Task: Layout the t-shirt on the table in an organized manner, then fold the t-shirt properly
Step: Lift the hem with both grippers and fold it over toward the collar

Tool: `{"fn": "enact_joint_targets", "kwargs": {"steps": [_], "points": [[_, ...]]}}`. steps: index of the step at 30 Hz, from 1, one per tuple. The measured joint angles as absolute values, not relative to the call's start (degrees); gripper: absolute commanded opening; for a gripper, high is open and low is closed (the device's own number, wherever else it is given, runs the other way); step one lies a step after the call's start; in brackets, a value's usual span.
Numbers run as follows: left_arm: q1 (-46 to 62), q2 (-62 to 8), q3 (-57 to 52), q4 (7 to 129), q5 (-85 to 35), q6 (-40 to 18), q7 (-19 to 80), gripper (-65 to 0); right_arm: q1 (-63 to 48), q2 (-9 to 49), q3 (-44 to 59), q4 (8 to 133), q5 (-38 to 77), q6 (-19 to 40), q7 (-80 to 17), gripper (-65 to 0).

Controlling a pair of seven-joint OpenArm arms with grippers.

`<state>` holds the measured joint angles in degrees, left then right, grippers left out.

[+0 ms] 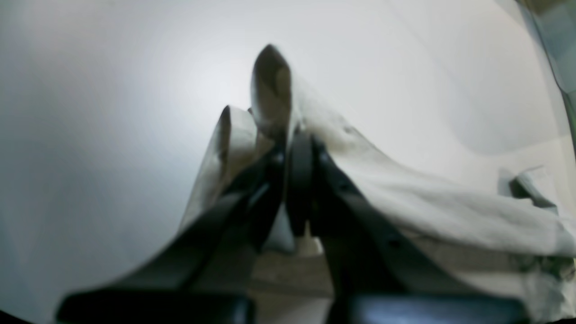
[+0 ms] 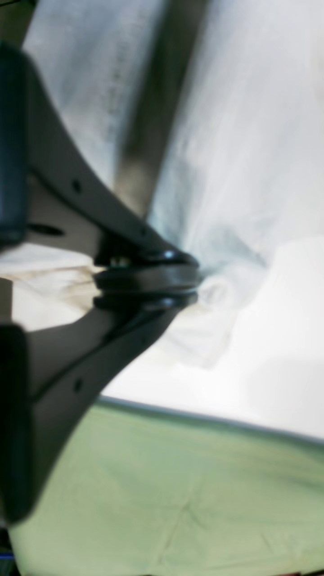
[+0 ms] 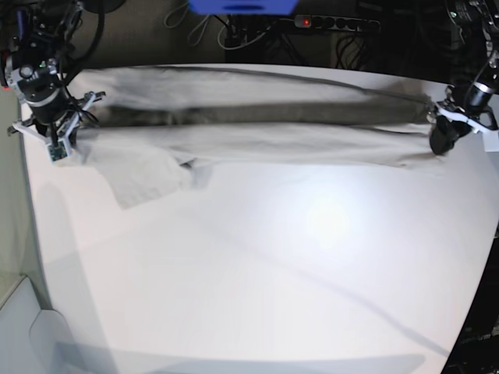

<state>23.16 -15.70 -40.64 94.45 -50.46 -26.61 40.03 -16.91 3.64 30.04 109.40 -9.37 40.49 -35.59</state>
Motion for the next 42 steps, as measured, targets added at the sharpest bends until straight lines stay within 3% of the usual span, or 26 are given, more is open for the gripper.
{"fn": "enact_joint_targets", "kwargs": {"steps": [16, 23, 26, 32, 35, 37, 42], "points": [[18.76, -16.14, -39.59, 77.1, -50.0, -26.39, 40.03, -64.6, -18.94, 3.62, 29.56, 109.14, -9.02, 40.49, -35.59, -65.0], [17.43, -16.19, -38.94, 73.8, -50.46, -26.39, 39.38, -63.5, -18.83, 3.79, 29.56, 101.95, -8.99, 40.49, -35.31, -65.0], [17.41, -16.64, -38.89, 73.63, -50.5, -26.41, 39.42, -55.4, -18.79, 3.79, 29.56, 101.12, -9.13, 40.47, -35.24, -65.0], [16.27, -18.63, -38.85, 73.89, -51.79, -26.87, 44.95, -24.5, -18.76, 3.81, 29.56, 101.01, -9.13, 40.47, -35.14, -65.0], [15.29, -19.57, -38.37, 73.93, -51.7, -27.22, 46.46, -15.2, -18.76, 3.81, 29.63, 100.97, -9.13, 40.47, -35.14, -65.0], [15.31, -19.86, -38.35, 73.93, -52.21, -27.31, 46.5, -12.2, -18.76, 3.81, 29.63, 100.97, -9.1, 40.47, -35.14, -65.0], [15.18, -20.1, -38.35, 73.93, -50.28, -27.27, 46.5, -12.2, -18.74, 3.79, 29.63, 100.97, -9.13, 40.47, -35.14, -65.0]]}}
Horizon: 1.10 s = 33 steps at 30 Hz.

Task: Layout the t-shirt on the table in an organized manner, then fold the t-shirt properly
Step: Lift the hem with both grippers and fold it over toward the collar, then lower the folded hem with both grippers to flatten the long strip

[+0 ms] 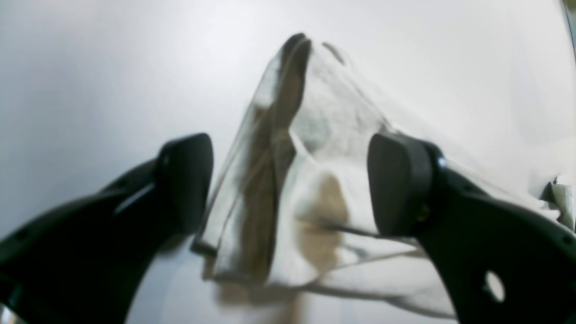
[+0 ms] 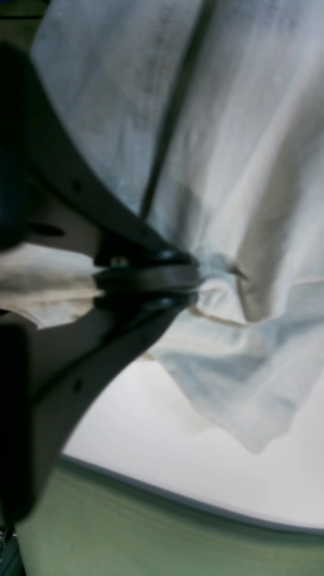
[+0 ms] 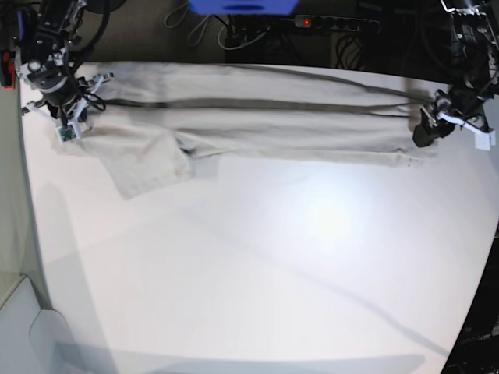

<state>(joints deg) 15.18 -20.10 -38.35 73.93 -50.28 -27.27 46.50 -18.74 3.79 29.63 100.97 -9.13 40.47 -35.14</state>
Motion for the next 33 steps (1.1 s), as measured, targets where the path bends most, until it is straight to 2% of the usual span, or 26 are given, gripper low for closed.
{"fn": "enact_joint_targets", "kwargs": {"steps": [7, 9, 10, 16, 19, 31, 33], "points": [[12.34, -19.55, -36.47, 74.61, -37.26, -27.46, 45.56, -12.6, -18.63, 3.79, 29.61, 100.97, -9.13, 40.47, -35.14, -65.0], [11.84, -19.88, -34.68, 74.87, -34.59, -27.46, 45.74, -16.5, -18.61, 3.81, 29.61, 100.97, -9.15, 40.47, -35.16, -65.0], [11.25, -20.18, -33.58, 74.96, -32.64, -27.38, 46.26, -21.7, -18.59, 3.79, 29.56, 100.95, -9.15, 40.47, -35.14, -65.0], [10.41, -19.33, -31.0, 74.96, -32.45, -27.29, 46.74, -65.0, -18.28, 3.79, 29.56, 100.95, -9.15, 40.47, -35.16, -65.0], [10.46, -19.25, -31.0, 74.96, -32.42, -27.24, 46.72, -63.3, -18.26, 3.81, 29.56, 100.95, -9.15, 40.47, -35.14, -65.0], [12.12, -18.72, -30.81, 79.81, -31.2, -27.22, 49.76, -64.8, -17.67, 5.89, 29.47, 100.97, -9.19, 40.47, -35.59, -64.7], [12.84, -18.68, -30.81, 80.79, -31.27, -27.22, 50.17, -64.8, -17.02, 6.04, 29.56, 100.97, -9.37, 40.45, -35.53, -59.3]]}}
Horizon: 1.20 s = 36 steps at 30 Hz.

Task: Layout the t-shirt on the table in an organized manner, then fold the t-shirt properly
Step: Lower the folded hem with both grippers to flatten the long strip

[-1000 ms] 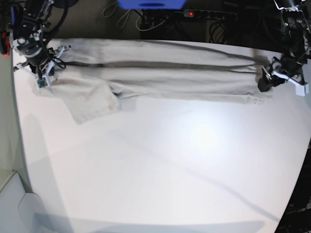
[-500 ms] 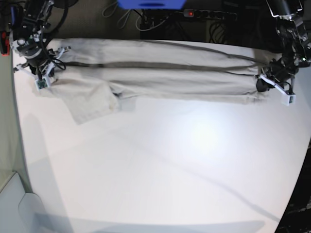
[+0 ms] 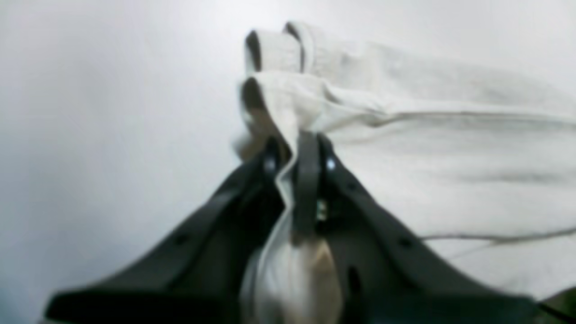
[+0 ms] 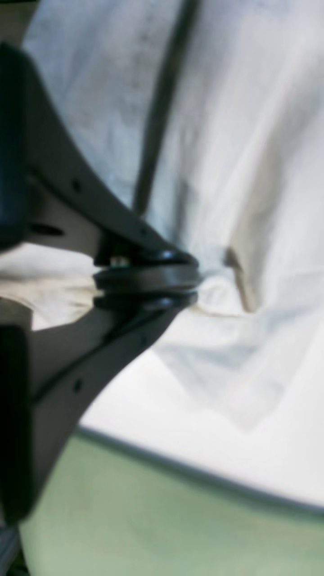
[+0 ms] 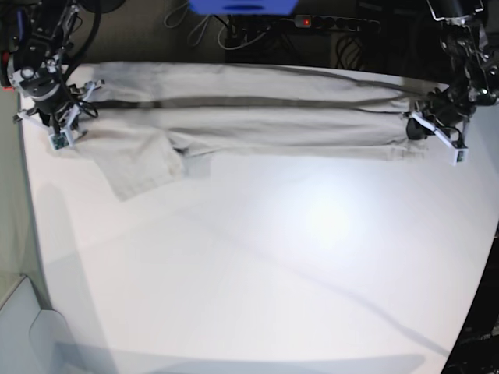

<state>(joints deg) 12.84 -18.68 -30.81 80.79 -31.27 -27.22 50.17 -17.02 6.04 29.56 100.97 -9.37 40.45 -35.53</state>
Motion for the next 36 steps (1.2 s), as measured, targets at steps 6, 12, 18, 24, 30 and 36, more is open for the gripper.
{"fn": "enact_joint_targets", "kwargs": {"steps": [6, 12, 18, 24, 30, 36], "points": [[12.8, -18.7, -30.81, 80.73, -31.31, -27.22, 50.57, -64.8, -17.5, 8.14, 29.52, 100.99, -9.61, 40.45, -35.55, -32.1], [12.67, -18.59, -30.85, 81.06, -30.89, -27.22, 50.76, -64.8, -15.73, 10.76, 32.18, 101.08, -9.34, 40.42, -35.57, -27.8], [12.75, -18.52, -30.85, 81.06, -30.87, -27.22, 50.72, -64.8, -10.2, 10.98, 35.16, 101.08, -9.82, 40.4, -35.77, -27.8], [12.8, -18.57, -30.85, 80.99, -30.87, -27.22, 50.59, -64.8, -4.73, 10.61, 26.02, 100.9, -9.74, 40.4, -41.87, -27.3], [12.8, -17.28, -31.11, 81.23, -30.85, -27.2, 50.33, -64.8, 4.19, 7.57, 17.15, 95.59, -8.95, 40.4, -48.66, -27.3], [12.67, -17.15, -31.0, 80.99, -30.92, -27.11, 50.09, -64.8, 10.92, 7.66, 16.62, 82.08, -9.85, 40.27, -48.86, -27.4]]}}
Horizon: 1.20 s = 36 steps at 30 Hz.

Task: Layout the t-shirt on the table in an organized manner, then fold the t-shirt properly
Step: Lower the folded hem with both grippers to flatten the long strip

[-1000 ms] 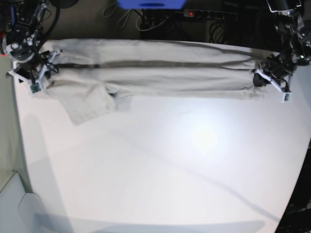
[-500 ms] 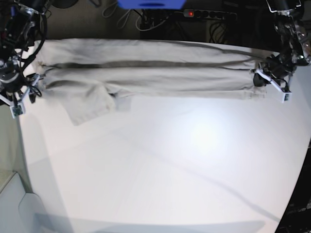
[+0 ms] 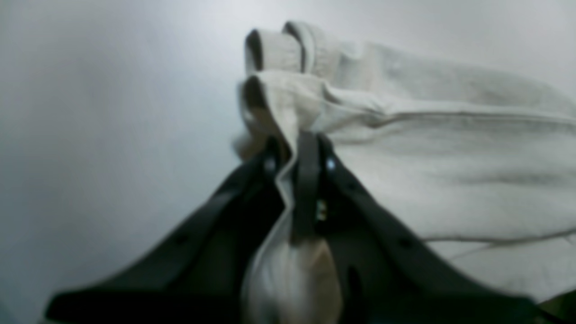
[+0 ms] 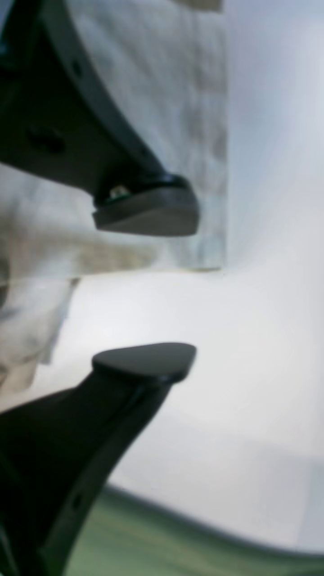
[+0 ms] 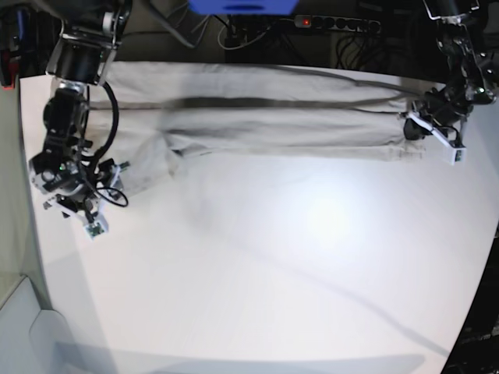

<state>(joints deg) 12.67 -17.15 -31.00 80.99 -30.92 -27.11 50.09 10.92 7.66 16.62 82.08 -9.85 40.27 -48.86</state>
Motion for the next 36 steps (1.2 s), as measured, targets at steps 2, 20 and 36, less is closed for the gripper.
{"fn": "enact_joint_targets", "kwargs": {"steps": [2, 20, 36], "points": [[12.67, -17.15, -31.0, 80.99, -30.89, -27.09, 50.13, -64.8, 12.05, 7.6, 16.64, 77.82, -9.74, 40.25, -48.9, -27.4], [12.99, -17.12, -31.0, 81.25, -31.18, -27.09, 49.87, -64.8, 15.05, 6.79, 16.71, 69.1, -7.05, 40.05, -45.39, -65.0], [13.43, -17.1, -31.0, 81.43, -31.38, -27.11, 49.74, -64.8, -0.34, 5.39, 20.03, 109.1, -8.91, 40.25, -60.71, -65.0]]}}
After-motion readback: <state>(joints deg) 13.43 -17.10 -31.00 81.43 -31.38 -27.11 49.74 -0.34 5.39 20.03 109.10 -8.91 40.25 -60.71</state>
